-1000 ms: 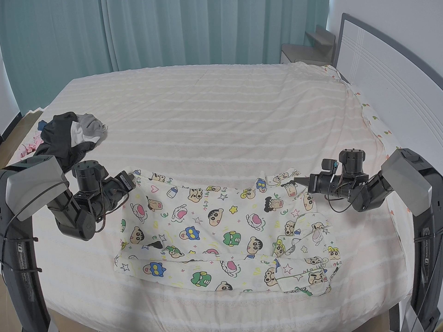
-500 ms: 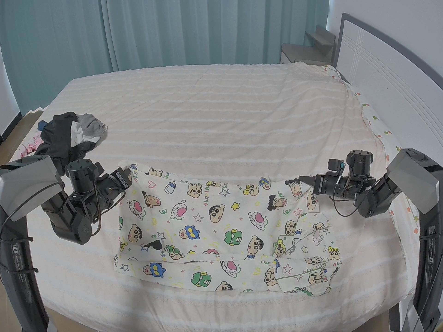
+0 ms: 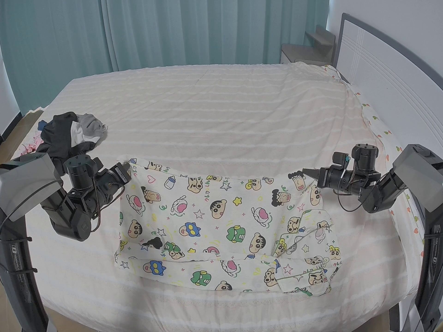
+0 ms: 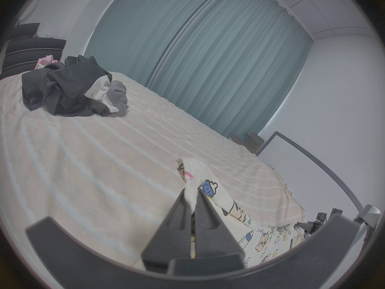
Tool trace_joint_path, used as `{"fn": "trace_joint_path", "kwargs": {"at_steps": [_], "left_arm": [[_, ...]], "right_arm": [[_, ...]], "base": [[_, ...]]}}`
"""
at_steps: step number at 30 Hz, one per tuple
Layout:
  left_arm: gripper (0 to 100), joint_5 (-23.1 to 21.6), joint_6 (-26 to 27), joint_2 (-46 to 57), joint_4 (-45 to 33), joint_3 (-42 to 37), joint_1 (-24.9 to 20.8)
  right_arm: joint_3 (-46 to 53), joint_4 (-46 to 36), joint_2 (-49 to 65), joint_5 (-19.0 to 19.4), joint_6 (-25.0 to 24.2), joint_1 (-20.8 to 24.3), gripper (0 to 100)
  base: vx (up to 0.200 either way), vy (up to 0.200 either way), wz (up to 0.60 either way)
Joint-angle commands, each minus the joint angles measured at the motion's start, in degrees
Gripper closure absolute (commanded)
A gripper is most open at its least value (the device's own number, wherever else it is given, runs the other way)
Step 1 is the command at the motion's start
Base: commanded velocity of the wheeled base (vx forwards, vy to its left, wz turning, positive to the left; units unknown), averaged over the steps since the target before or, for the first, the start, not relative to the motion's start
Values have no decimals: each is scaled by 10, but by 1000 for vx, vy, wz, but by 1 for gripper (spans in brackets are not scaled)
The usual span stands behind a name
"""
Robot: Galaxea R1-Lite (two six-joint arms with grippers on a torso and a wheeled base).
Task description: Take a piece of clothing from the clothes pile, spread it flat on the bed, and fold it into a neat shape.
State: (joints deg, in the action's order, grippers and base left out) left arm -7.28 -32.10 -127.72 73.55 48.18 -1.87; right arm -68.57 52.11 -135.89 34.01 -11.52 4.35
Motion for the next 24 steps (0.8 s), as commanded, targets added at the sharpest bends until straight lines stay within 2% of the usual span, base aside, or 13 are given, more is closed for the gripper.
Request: {"fn": "trace_joint_path", "kwargs": {"at_steps": [1, 10, 15, 18, 24], "left_arm": [[100, 0, 0, 3, 0, 3, 2], [100, 8, 10, 16, -1, -22, 2], [100, 4, 56, 19, -1, -52, 2], [100, 4, 63, 19, -1, -63, 1], [100, 4, 66, 17, 1, -86, -4]], "right_arm": [[-1, 2, 2, 0, 0, -1, 100], [43, 4, 29, 13, 1, -9, 100], [90, 4, 49, 34, 11, -22, 100], [120, 19, 57, 47, 26, -26, 100], [177, 72, 53, 47, 29, -21, 100]], "base": [[0, 0, 0], [0, 0, 0], [0, 0, 0], [0, 0, 0], [0, 0, 0]]}}
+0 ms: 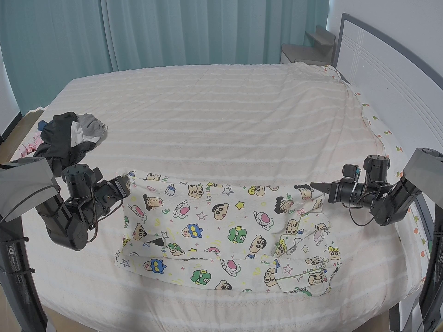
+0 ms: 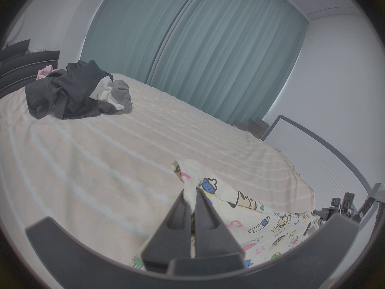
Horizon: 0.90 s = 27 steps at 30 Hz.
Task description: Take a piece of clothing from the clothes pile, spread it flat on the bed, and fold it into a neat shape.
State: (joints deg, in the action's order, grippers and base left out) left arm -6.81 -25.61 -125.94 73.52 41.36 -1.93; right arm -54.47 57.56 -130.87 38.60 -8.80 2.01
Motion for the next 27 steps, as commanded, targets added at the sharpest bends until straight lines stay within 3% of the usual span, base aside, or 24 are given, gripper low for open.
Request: {"fn": "trace_joint_path", "kwargs": {"at_steps": [1, 11, 27], "left_arm": [[100, 0, 1, 0, 1, -22, -7], [100, 0, 18, 0, 3, -65, -7], [100, -1, 35, -60, 162, -204, -8]], "right_arm": [[47, 26, 3, 2, 3, 3, 100], [138, 88, 0, 13, 32, 1, 100], [267, 229, -65, 14, 53, 7, 100]], "base": [[0, 0, 0], [0, 0, 0], [0, 0, 0]]}}
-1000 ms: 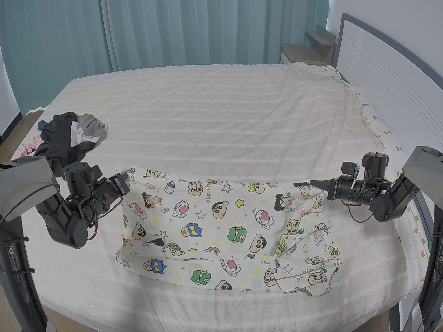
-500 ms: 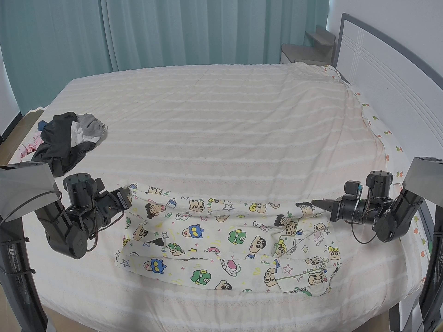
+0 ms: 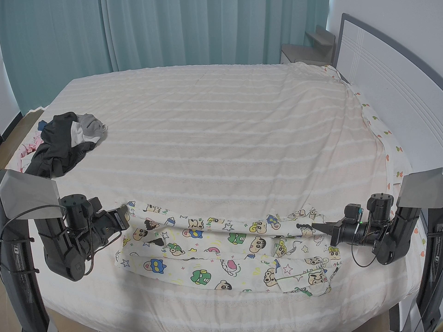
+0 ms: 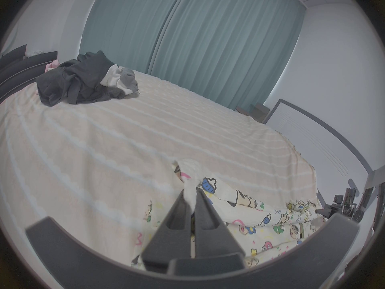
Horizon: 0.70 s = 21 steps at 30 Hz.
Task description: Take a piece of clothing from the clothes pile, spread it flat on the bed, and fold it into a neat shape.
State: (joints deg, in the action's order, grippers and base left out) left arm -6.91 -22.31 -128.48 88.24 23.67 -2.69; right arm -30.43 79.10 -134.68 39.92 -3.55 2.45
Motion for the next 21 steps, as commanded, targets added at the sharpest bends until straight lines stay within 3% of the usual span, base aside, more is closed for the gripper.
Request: {"fn": "trace_joint_path", "kwargs": {"at_steps": [1, 21], "left_arm": [[100, 0, 2, -39, 18, -33, 0], [100, 2, 3, -65, 18, -72, 1]], "right_arm": [[32, 19, -28, 1, 0, 3, 100], [111, 87, -47, 11, 8, 7, 100]], "base": [[0, 0, 0], [0, 0, 0]]}}
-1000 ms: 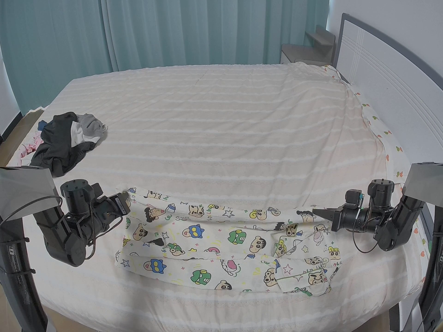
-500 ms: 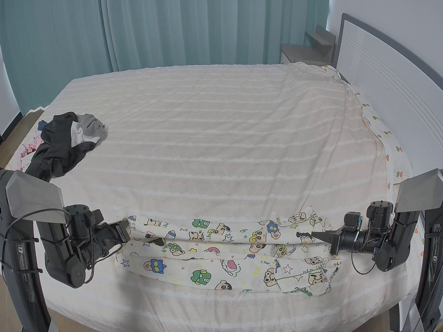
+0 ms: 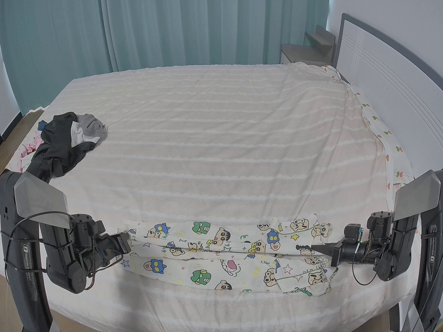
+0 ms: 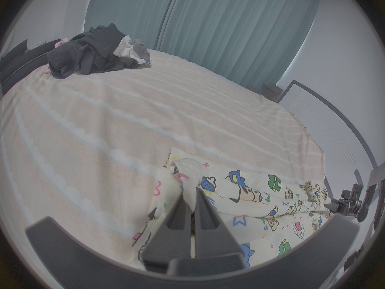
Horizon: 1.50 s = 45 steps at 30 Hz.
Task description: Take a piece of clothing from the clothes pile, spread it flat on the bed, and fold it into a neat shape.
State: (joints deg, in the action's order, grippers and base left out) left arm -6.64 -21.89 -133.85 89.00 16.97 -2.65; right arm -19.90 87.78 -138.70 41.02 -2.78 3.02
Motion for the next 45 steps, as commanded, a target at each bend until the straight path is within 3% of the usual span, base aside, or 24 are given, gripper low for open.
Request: {"fn": "trace_joint_path", "kwargs": {"at_steps": [1, 7, 8, 10, 11, 17, 25, 31, 38, 43, 45], "left_arm": [[100, 0, -1, -11, 10, -4, -1], [100, 2, -1, -15, 10, -11, 0], [100, 2, -1, -15, 10, -11, 0], [100, 1, -1, -15, 10, -16, -1], [0, 2, -1, -15, 10, -17, -1], [0, 7, -7, -14, 10, -18, 0], [0, 46, -11, 0, 10, -19, 5], [0, 47, -51, 41, 10, -43, 13], [0, 62, -66, 107, 10, -37, 48], [0, 61, -165, 148, 10, -32, 58], [0, 40, -238, 157, 10, -40, 56]], "right_arm": [[6, 0, -7, 0, 1, 1, 100], [15, 0, -7, 1, 11, 2, 100], [17, 0, -7, 1, 13, 2, 0], [21, 0, -7, 2, 18, 2, 0], [25, 0, -5, 2, 19, 2, 0], [35, 0, 5, 3, 21, 2, 0], [43, 0, 39, 2, 19, -18, 0], [60, 0, 79, 2, 17, -37, 0], [28, -2, 109, -5, 14, -36, 0], [-21, -30, 111, -12, 7, -18, 0], [-67, -89, 119, -24, 6, -7, 0]], "base": [[0, 0, 0], [0, 0, 0], [0, 0, 0], [0, 0, 0], [0, 0, 0], [0, 0, 0], [0, 0, 0], [0, 0, 0], [0, 0, 0], [0, 0, 0], [0, 0, 0]]}}
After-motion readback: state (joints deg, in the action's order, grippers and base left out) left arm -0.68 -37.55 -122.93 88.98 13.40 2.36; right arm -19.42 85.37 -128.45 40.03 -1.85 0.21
